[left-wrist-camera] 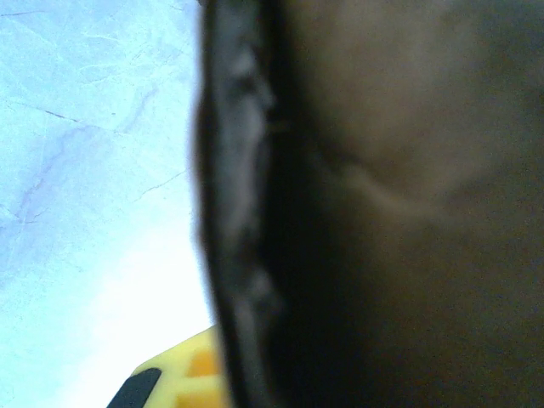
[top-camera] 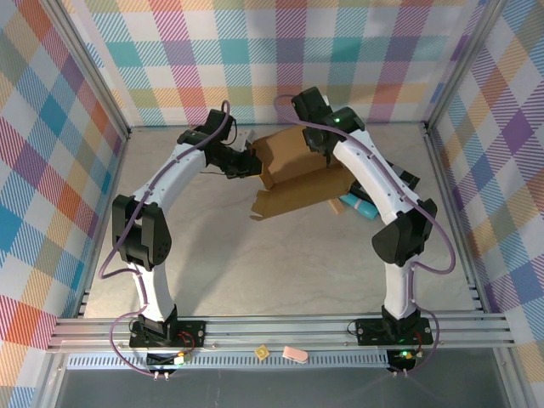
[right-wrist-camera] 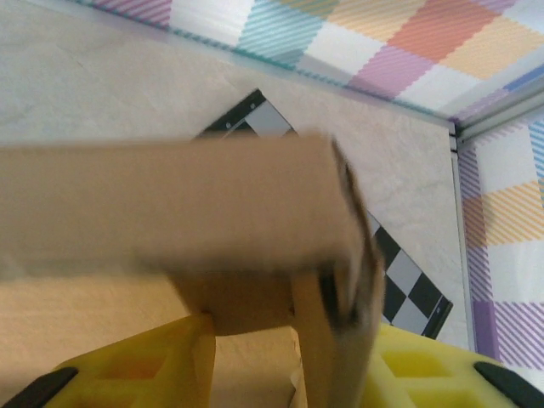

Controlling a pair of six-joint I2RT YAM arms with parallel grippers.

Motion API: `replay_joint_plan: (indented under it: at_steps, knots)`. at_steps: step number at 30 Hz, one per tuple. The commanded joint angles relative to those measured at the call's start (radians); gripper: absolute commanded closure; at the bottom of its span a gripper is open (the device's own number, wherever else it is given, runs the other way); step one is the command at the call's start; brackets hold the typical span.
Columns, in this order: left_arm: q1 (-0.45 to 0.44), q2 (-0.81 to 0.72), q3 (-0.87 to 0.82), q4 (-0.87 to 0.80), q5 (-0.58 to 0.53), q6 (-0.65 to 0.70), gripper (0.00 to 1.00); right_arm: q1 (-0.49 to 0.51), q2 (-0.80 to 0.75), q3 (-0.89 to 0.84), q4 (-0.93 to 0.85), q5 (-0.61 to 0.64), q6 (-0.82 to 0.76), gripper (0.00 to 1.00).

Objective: Fold the paper box

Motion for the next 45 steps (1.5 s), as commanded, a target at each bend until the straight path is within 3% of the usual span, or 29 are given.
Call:
replay_joint_plan:
  at_steps: [1, 6, 13, 18, 26, 30, 40, 45]
  knots:
    - [-0.011, -0.029, 0.035, -0.008, 0.025, 0.019, 1.00, -0.010, -0.043, -0.048, 0.024, 0.045, 0.022, 0.63]
    - [-0.011, -0.022, 0.047, -0.010, 0.028, 0.020, 1.00, -0.009, -0.025, -0.039, 0.043, 0.091, 0.005, 0.74]
    - [-0.011, -0.017, 0.051, -0.012, 0.033, 0.019, 1.00, -0.009, 0.036, 0.038, -0.009, 0.169, 0.014, 1.00]
    - [-0.011, -0.014, 0.054, -0.008, 0.026, 0.008, 1.00, -0.005, 0.053, 0.059, -0.044, 0.211, 0.043, 1.00]
    - [-0.017, -0.036, -0.007, 0.105, -0.064, -0.090, 1.00, 0.025, 0.057, 0.093, -0.111, 0.166, 0.095, 1.00]
    - [-0.040, -0.058, -0.063, 0.191, -0.149, -0.135, 0.91, 0.040, 0.050, 0.076, -0.141, 0.101, 0.141, 1.00]
    - [-0.054, -0.045, -0.201, 0.330, -0.143, -0.192, 0.84, 0.060, -0.003, -0.110, -0.080, -0.031, 0.184, 1.00]
    - [-0.058, -0.035, -0.303, 0.375, -0.163, -0.206, 0.85, 0.083, -0.008, -0.220, -0.043, -0.039, 0.210, 1.00]
